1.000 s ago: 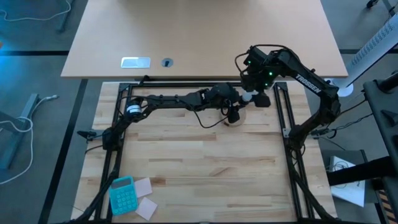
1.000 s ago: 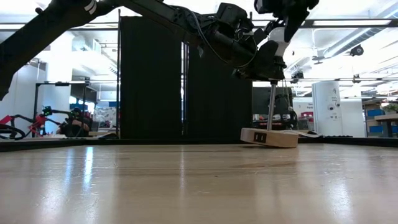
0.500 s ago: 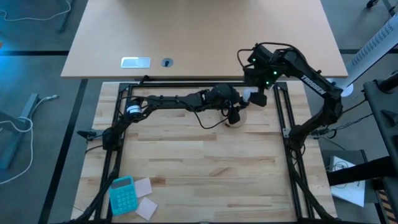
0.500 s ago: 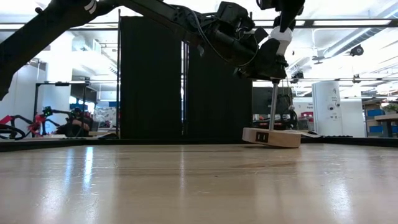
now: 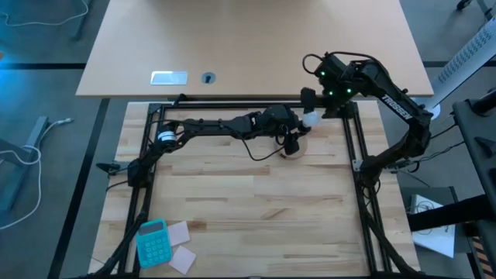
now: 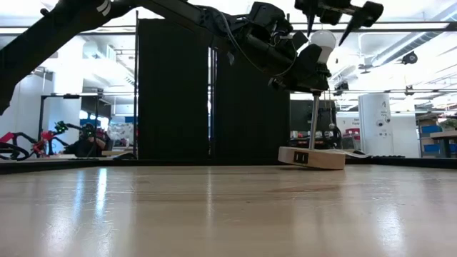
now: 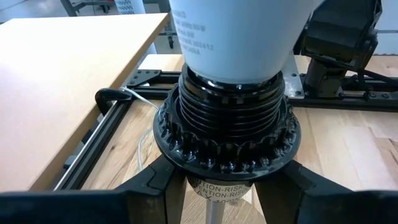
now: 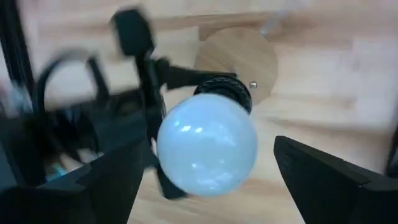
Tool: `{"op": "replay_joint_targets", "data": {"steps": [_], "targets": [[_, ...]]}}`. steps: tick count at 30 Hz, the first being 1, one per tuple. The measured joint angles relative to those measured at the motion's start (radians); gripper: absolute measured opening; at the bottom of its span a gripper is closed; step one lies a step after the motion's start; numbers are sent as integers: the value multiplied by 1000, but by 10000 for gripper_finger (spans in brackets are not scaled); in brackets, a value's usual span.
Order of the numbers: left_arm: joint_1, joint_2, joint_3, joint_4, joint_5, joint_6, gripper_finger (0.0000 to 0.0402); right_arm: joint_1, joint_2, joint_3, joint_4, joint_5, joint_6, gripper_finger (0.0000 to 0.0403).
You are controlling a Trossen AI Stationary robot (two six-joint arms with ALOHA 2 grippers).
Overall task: Screw lightbulb
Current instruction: Remove the lightbulb from the lamp
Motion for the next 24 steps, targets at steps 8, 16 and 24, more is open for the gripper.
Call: {"op": "replay_joint_targets", "data": {"steps": [8,16,24], "targets": [[0,0,0,4,-7,9,145,5,36,-6,11,-1,364,344],[1,0,0,7,-46,9,145,5,39,-6,3,-16,493,344],[0,0,0,8,-46,8,145,-5,70,-7,4,-16,475,343]]}}
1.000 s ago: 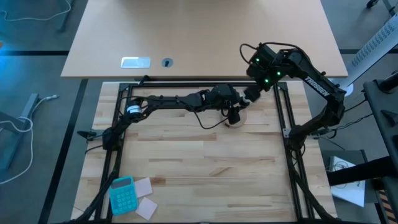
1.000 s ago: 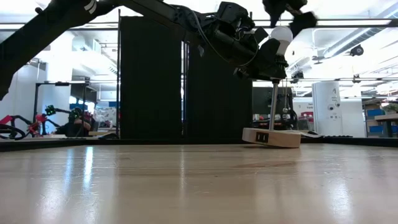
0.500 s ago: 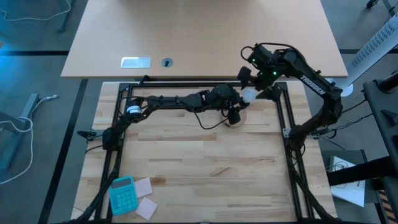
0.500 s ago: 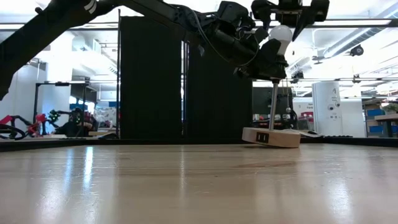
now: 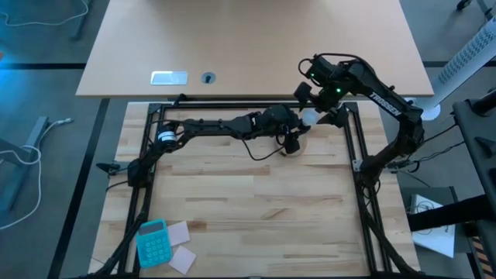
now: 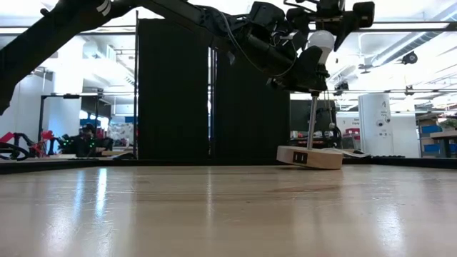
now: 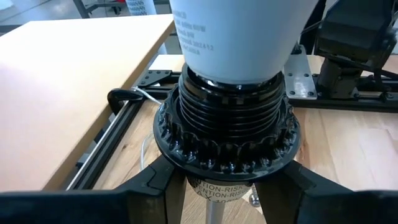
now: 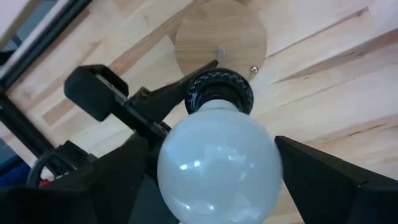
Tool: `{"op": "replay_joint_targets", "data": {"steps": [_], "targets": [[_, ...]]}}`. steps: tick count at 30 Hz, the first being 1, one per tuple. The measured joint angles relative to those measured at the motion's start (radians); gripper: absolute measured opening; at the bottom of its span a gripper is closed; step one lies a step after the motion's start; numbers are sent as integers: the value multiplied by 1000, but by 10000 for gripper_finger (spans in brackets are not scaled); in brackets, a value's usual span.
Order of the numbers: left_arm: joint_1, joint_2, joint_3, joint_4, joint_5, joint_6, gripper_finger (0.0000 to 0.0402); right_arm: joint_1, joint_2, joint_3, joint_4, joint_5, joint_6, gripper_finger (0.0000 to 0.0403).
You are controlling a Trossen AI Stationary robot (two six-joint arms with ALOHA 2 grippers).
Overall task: Screw lightbulb
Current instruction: Remove the lightbulb from the lamp
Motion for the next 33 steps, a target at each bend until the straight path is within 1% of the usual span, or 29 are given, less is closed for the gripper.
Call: {"op": "replay_joint_targets", "data": {"steps": [2,4,10,12,13,15,17,19,20,23,26,27,28,29,30,33], "targets": [[0,0,0,0,0,0,145,0,5,0,-1,-11,-17,336],[0,0,0,0,0,0,145,0,6,0,-2,-12,-27,320],[0,0,0,0,1,-1,145,1,6,0,-5,-19,-48,249],[0,0,0,0,1,-1,145,0,5,0,-7,-28,-105,233],[0,0,0,0,1,-1,145,0,5,0,-8,-32,-163,228],[0,0,0,2,0,-1,145,-4,5,0,-10,-37,-325,226],[0,0,0,5,-3,-1,145,-10,5,0,-10,-37,-525,233],[1,0,0,9,-14,0,145,-16,6,0,-8,-35,-750,243],[1,0,0,10,-17,0,145,-16,7,0,-8,-32,-888,248],[1,0,0,11,-19,0,145,-18,12,0,-4,-26,-1394,254],[0,0,0,11,-16,0,145,-16,15,0,-4,-17,-1983,252],[0,0,0,11,-15,2,145,-14,15,0,-5,-14,-2143,251],[0,0,0,11,-15,2,145,-12,14,0,-6,-1,-2255,250],[0,0,0,12,-15,2,145,-9,13,0,-5,22,-2313,249],[0,0,0,11,-15,1,145,-6,13,0,-3,42,-2329,250],[0,0,0,11,-10,3,145,-5,11,0,-4,67,-2278,260]]}}
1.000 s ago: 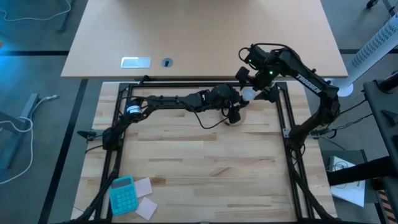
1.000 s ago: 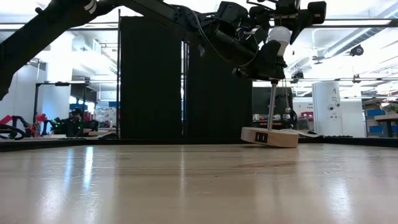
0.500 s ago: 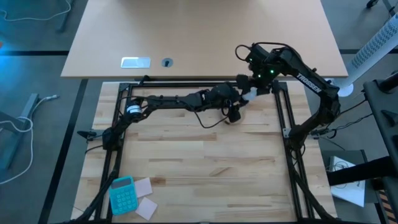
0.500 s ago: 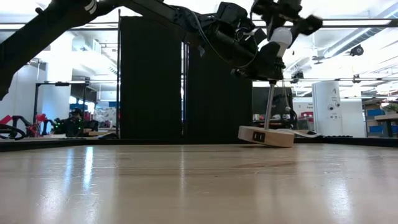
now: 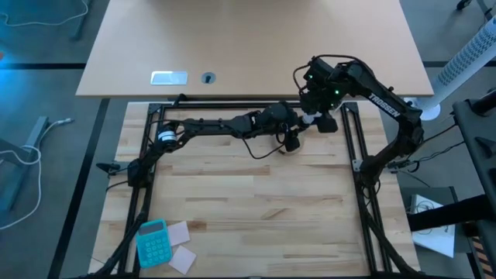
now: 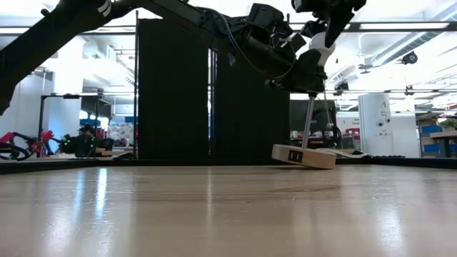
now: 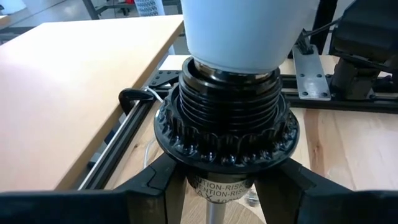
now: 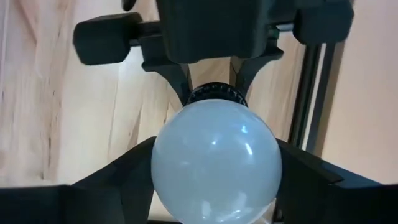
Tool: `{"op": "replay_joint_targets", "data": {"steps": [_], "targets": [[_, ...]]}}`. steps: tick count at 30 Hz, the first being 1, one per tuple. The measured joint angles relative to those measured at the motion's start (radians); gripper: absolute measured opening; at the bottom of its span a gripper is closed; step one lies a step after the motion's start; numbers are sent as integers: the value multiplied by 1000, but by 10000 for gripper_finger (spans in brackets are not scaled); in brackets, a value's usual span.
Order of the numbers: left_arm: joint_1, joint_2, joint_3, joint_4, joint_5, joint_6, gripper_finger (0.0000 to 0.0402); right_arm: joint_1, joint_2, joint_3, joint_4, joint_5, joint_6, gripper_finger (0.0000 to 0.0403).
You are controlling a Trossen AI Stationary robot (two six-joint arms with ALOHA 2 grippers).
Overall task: Screw lightbulb
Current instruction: Remove the lightbulb from the lamp
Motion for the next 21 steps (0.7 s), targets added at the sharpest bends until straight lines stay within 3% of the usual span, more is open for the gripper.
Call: {"op": "replay_joint_targets", "data": {"steps": [11,21], "targets": [[-5,-1,1,15,6,-21,145,12,-27,44,5,12,127,324],[-6,0,1,1,-8,-20,145,13,-35,14,4,-41,136,329]]}}
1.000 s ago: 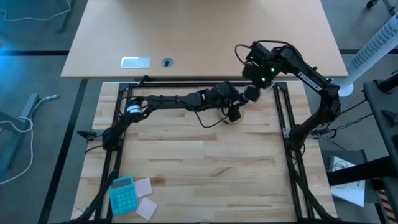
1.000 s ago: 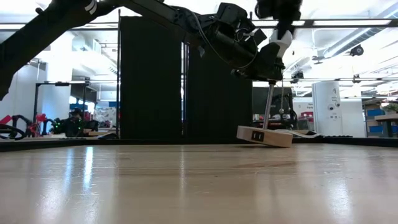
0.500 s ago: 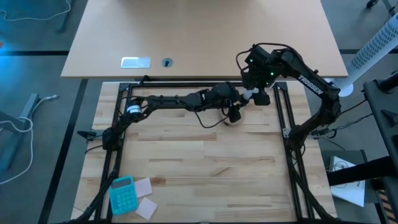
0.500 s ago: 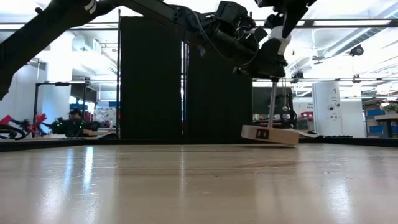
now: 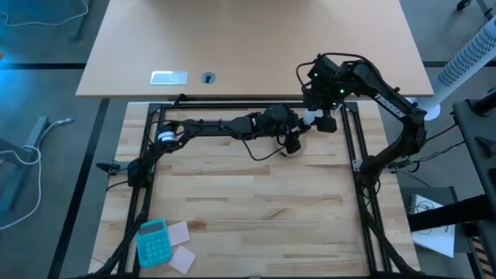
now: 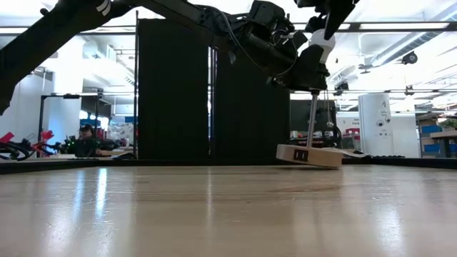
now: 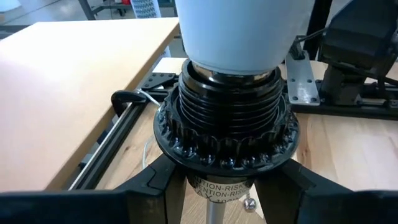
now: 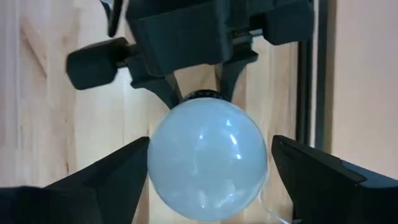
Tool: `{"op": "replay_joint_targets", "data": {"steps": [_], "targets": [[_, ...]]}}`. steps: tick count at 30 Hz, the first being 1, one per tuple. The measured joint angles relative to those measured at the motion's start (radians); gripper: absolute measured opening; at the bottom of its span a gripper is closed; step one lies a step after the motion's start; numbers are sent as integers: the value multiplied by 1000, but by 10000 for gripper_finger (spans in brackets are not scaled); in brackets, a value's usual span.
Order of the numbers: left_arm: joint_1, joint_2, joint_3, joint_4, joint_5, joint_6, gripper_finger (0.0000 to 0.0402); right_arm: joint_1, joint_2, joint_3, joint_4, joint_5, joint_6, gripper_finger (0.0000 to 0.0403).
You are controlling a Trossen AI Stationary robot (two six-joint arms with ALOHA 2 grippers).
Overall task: Screw lightbulb
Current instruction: Remove the lightbulb from the lamp
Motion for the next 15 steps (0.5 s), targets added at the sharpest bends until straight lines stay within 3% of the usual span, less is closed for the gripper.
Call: {"op": "replay_joint_targets", "data": {"steps": [4,15], "targets": [[1,0,0,0,-16,-8,145,0,0,0,-1,-2,106,329],[2,0,0,2,-34,-22,145,-1,-2,-3,-4,-10,1060,330]]}}
